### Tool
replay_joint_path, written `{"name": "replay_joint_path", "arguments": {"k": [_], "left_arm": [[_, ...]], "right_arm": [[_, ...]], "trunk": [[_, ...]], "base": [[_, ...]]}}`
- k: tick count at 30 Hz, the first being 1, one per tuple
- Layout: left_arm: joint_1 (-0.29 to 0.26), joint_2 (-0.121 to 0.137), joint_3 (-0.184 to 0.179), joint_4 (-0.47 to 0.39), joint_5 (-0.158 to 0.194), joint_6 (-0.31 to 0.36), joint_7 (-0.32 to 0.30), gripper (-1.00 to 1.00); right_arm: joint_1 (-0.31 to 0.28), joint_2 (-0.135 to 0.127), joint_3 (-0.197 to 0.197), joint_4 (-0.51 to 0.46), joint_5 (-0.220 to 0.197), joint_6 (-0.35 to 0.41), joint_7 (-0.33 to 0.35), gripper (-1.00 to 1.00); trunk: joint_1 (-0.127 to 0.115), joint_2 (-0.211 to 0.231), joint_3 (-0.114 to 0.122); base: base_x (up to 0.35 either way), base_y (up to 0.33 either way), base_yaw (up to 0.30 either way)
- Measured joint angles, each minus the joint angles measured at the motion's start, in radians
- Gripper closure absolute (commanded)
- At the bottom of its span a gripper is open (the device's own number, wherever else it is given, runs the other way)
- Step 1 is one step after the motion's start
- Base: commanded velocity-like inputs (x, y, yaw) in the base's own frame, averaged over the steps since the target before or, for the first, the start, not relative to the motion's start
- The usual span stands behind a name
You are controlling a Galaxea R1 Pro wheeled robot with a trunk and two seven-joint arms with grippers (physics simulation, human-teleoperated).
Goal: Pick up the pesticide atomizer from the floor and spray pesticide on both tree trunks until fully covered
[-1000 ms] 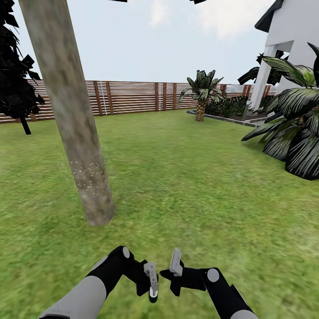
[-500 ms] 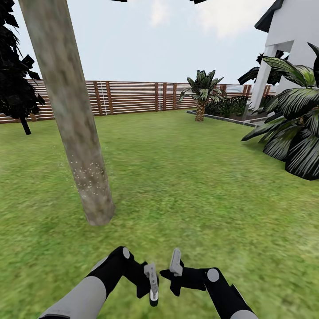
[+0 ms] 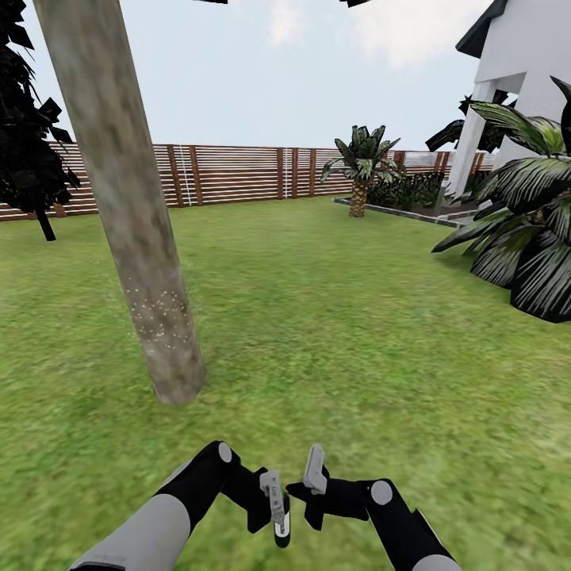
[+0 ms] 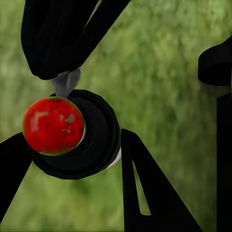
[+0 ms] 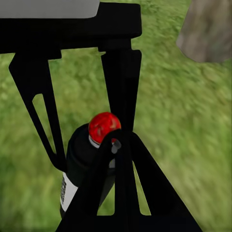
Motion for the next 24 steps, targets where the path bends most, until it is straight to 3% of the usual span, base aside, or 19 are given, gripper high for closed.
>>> {"name": "replay_joint_path", "arguments": {"k": [8, 12, 16, 17, 21, 24], "left_arm": [[0.0, 0.0, 0.0, 0.001, 0.0, 0.0, 0.0, 1.0], [0.005, 0.0, -0.008, 0.005, -0.019, 0.006, 0.008, 1.0], [0.009, 0.058, -0.009, 0.005, -0.07, 0.009, 0.011, 1.0], [0.01, 0.089, -0.008, 0.005, -0.079, 0.01, 0.012, 1.0], [0.013, 0.182, 0.001, 0.006, -0.078, 0.011, 0.012, 1.0], [0.015, 0.23, 0.004, 0.006, -0.074, 0.011, 0.011, 1.0]], "right_arm": [[0.0, 0.0, 0.0, 0.0, 0.0, 0.0, 0.0, 1.0], [0.0, 0.0, 0.0, 0.001, 0.0, 0.0, 0.0, 1.0], [0.0, 0.0, 0.0, 0.001, 0.0, 0.0, 0.0, 1.0], [0.0, -0.001, 0.0, 0.002, 0.001, 0.0, 0.0, 1.0], [0.0, -0.006, -0.002, 0.004, 0.003, -0.001, 0.0, 1.0], [0.0, -0.011, -0.005, 0.004, 0.003, -0.001, 0.0, 1.0]], "trunk": [[0.0, 0.0, 0.0], [0.0, 0.0, 0.0], [0.0, 0.0, 0.0], [0.0, 0.0, 0.0], [0.0, 0.0, 0.0], [0.0, 0.0, 0.0]], "base": [[0.0, 0.0, 0.0], [0.0, 0.0, 0.0], [0.0, 0.0, 0.0], [0.0, 0.0, 0.0], [0.0, 0.0, 0.0], [0.0, 0.0, 0.0]]}}
